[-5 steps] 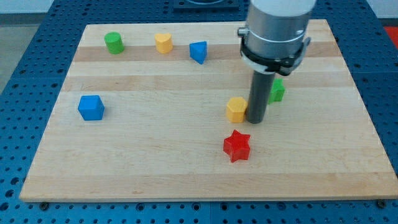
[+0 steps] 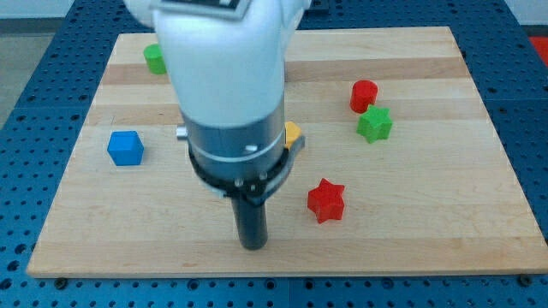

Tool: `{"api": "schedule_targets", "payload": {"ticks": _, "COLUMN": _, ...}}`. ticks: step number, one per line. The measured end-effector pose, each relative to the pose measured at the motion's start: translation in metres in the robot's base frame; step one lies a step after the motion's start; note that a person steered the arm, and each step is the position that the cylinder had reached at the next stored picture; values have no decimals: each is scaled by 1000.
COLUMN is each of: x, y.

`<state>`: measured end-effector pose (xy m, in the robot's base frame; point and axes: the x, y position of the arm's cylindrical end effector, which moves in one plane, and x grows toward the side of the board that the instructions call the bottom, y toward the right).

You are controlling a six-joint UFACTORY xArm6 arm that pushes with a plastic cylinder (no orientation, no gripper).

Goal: Move the red star bottom left of the green star

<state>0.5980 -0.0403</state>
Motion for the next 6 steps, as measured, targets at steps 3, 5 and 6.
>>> {"api": "schedule_targets", "payload": {"ticks": 3, "x": -43, "y": 114}}
{"api": "schedule_targets", "payload": {"ticks": 5, "x": -93, "y": 145}}
{"api": "schedule_targets", "payload": {"ticks": 6, "x": -99, "y": 148}}
